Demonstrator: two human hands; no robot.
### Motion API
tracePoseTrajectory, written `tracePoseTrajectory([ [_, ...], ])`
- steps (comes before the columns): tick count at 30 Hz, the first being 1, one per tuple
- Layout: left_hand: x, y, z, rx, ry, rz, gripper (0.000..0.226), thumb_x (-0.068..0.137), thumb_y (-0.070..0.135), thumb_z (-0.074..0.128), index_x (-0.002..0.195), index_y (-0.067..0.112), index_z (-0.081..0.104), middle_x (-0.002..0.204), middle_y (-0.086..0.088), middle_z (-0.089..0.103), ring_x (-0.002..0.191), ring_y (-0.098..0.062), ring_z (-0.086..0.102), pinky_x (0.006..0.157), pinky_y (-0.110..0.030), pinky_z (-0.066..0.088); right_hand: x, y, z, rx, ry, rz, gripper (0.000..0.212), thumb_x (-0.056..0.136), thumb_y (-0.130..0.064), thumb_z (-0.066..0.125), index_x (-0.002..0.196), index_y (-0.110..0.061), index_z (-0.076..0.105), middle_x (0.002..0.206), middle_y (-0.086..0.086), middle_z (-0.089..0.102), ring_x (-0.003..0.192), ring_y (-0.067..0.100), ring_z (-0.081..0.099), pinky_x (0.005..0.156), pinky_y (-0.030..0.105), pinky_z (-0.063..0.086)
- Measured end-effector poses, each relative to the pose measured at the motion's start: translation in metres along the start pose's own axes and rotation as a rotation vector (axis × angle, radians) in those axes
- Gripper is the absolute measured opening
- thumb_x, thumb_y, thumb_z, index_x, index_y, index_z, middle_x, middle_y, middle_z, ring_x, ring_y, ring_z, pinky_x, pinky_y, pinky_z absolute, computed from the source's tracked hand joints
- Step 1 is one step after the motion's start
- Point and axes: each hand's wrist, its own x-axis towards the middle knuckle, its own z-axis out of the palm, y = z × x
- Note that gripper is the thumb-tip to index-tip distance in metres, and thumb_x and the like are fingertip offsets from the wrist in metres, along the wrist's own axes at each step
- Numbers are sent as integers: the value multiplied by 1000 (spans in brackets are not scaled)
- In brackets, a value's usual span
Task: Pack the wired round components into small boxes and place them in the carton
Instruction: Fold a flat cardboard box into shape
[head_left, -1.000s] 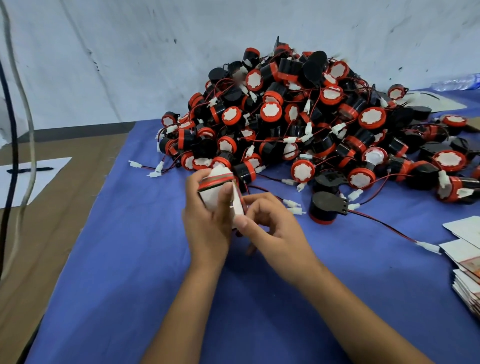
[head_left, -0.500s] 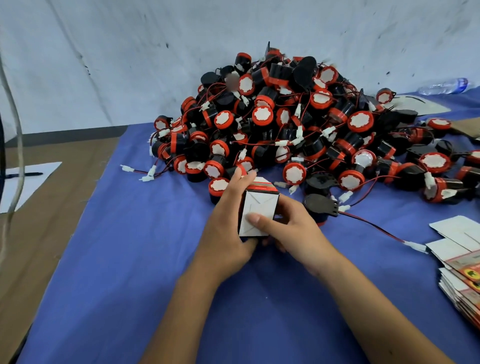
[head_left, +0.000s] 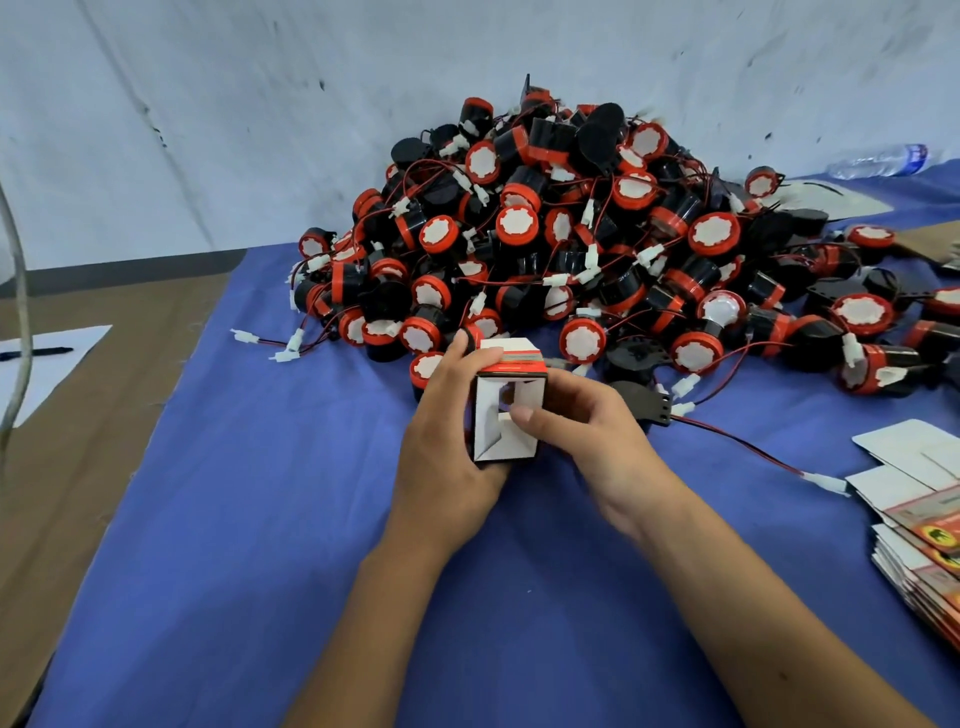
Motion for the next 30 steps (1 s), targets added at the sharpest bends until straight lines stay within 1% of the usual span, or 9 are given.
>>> tracePoseTrajectory([
  [4,0,-1,-1,1,-4,7,86,80,9,84,146,43,41,162,29,31,151,-12,37,105,-39,53,1,1,1,28,13,-34,30,91,5,69,117,-8,72,114,13,75,112,28,70,91,35,58],
  [8,-1,-3,0,43,6,8,88,81,6,83,147,45,40,167,18,29,150,-8,37,103,-27,53,0,3,3,-51,52,-54,33,84,-6,73,116,-13,73,112,8,76,110,26,71,95,44,57],
  [14,-2,-5,-2,-52,-73,-3,82,82,10,82,143,49,41,159,35,26,152,-4,31,102,-18,48,1,0,-6,80,-149,18,47,82,1,75,127,-6,67,121,14,74,115,31,69,91,35,58],
  [18,-2,-4,-2,-98,-73,-1,79,79,14,82,143,43,45,150,40,34,137,12,42,92,-6,45,1,-3,-9,64,-196,29,49,82,2,73,130,-6,65,122,15,73,116,31,69,90,35,58],
  [21,0,-3,-2,-103,-58,-22,79,78,17,83,142,43,45,144,34,44,131,8,49,89,-9,50,-2,-10,-7,99,-217,17,49,83,1,73,131,-6,64,123,16,72,116,33,68,91,39,58],
  [23,0,-9,-5,-73,-74,-55,84,77,11,83,145,40,44,146,24,47,137,-5,49,95,-24,55,-4,-10,-1,-116,-135,-79,38,83,-2,78,120,-7,66,111,9,75,105,26,71,86,36,59],
  [26,0,-17,-15,-122,-141,-120,82,73,4,68,148,30,47,148,13,50,141,-12,46,105,-45,52,-6,-2,6,-1009,78,-428,27,78,-7,79,84,-15,53,77,0,62,71,24,55,67,44,50],
  [28,2,-15,-16,-390,-151,-244,72,76,11,58,146,27,50,141,7,59,134,-10,54,106,-39,51,-4,0,16,-1298,46,-512,30,72,0,74,80,-18,51,74,0,61,70,28,54,75,47,49],
  [30,3,-11,-11,-558,-115,-320,58,86,28,61,144,28,52,132,2,66,122,-11,63,95,-30,54,-2,0,26,-1410,-48,-506,26,74,-1,68,91,-20,65,83,-2,70,80,26,62,90,42,48],
])
